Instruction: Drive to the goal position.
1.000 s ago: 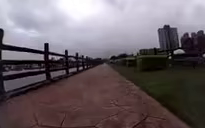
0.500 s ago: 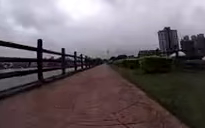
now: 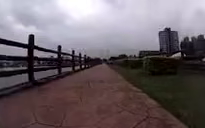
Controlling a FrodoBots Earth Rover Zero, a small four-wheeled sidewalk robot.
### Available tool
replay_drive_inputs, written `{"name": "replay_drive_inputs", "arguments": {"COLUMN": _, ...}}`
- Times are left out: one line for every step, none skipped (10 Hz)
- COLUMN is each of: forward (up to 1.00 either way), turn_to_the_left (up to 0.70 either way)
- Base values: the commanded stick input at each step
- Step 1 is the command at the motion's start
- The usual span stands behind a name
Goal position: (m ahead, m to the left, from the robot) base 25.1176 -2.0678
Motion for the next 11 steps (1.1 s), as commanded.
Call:
{"name": "replay_drive_inputs", "arguments": {"forward": 1.00, "turn_to_the_left": 0.00}}
{"name": "replay_drive_inputs", "arguments": {"forward": 1.00, "turn_to_the_left": 0.00}}
{"name": "replay_drive_inputs", "arguments": {"forward": 1.00, "turn_to_the_left": 0.00}}
{"name": "replay_drive_inputs", "arguments": {"forward": 1.00, "turn_to_the_left": 0.00}}
{"name": "replay_drive_inputs", "arguments": {"forward": 1.00, "turn_to_the_left": 0.00}}
{"name": "replay_drive_inputs", "arguments": {"forward": 1.00, "turn_to_the_left": 0.00}}
{"name": "replay_drive_inputs", "arguments": {"forward": 1.00, "turn_to_the_left": 0.00}}
{"name": "replay_drive_inputs", "arguments": {"forward": 1.00, "turn_to_the_left": 0.00}}
{"name": "replay_drive_inputs", "arguments": {"forward": 1.00, "turn_to_the_left": 0.00}}
{"name": "replay_drive_inputs", "arguments": {"forward": 1.00, "turn_to_the_left": 0.00}}
{"name": "replay_drive_inputs", "arguments": {"forward": 1.00, "turn_to_the_left": 0.00}}
